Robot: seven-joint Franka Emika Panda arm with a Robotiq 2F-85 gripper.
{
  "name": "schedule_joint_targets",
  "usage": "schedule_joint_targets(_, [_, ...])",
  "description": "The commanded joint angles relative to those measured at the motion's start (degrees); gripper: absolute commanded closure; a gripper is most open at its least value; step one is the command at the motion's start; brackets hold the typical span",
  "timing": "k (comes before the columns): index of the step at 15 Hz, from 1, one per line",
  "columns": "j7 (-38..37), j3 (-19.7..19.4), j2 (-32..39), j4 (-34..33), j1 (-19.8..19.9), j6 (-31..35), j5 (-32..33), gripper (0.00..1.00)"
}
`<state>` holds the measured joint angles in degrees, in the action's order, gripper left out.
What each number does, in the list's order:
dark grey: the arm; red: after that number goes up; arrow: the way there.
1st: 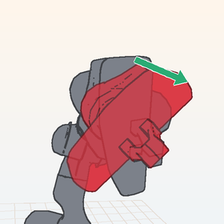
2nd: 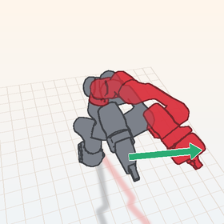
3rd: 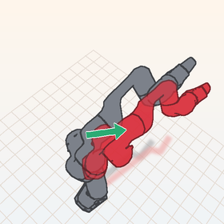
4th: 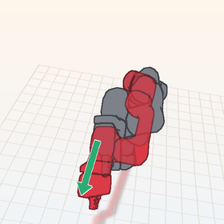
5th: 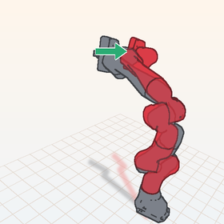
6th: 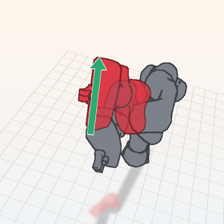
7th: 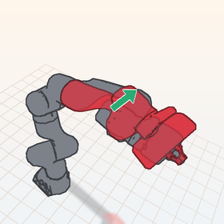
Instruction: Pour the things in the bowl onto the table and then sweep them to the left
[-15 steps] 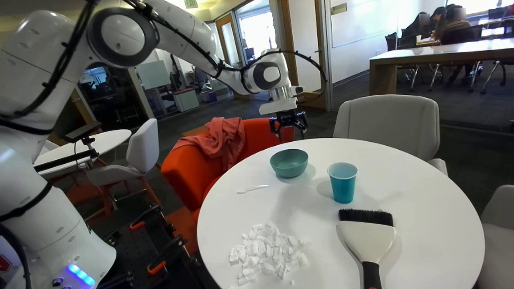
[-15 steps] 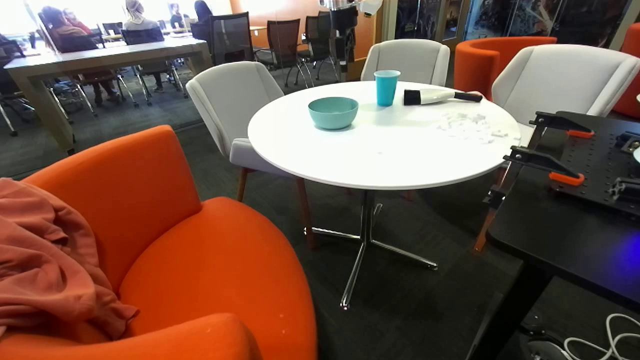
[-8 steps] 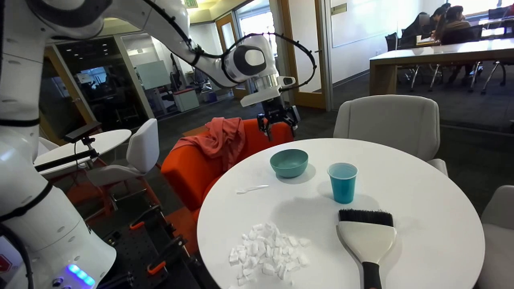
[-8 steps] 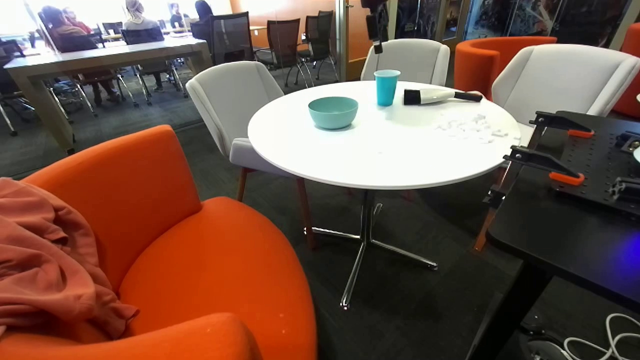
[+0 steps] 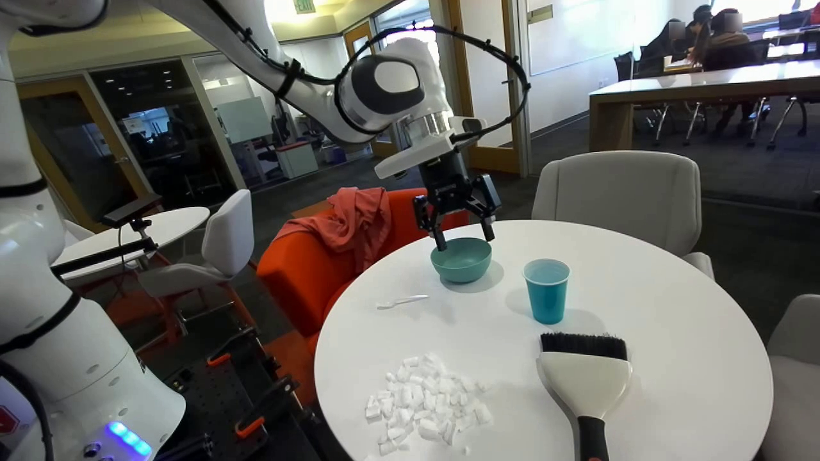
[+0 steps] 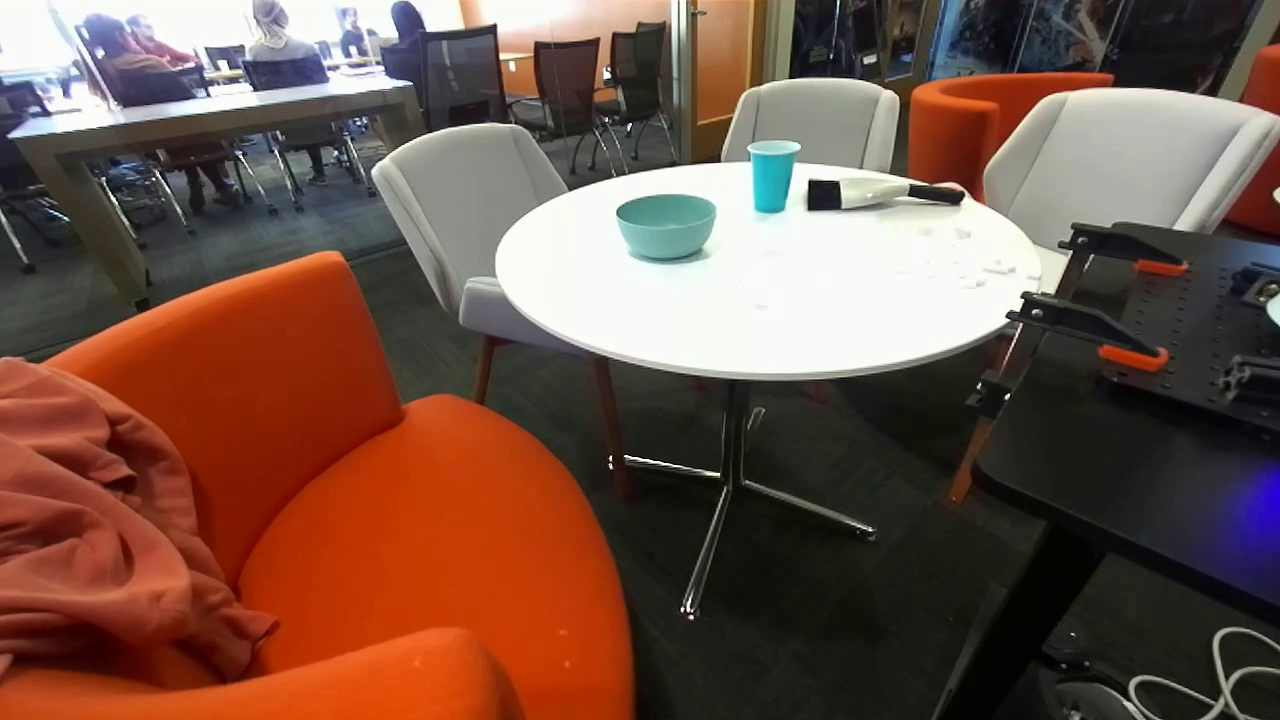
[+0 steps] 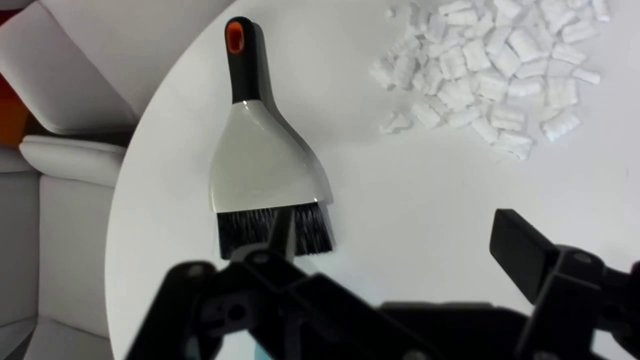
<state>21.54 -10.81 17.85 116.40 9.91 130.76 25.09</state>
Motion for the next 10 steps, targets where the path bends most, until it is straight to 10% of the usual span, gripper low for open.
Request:
schedule_joint_targets(1, [8.7,-0.8,-1.1,3.4,5.9,8.7,-1.8,0.00])
schedule_joint_targets(10, [16.6,-1.2,2.3,2.5,10.1,11.6,-5.4,0.00])
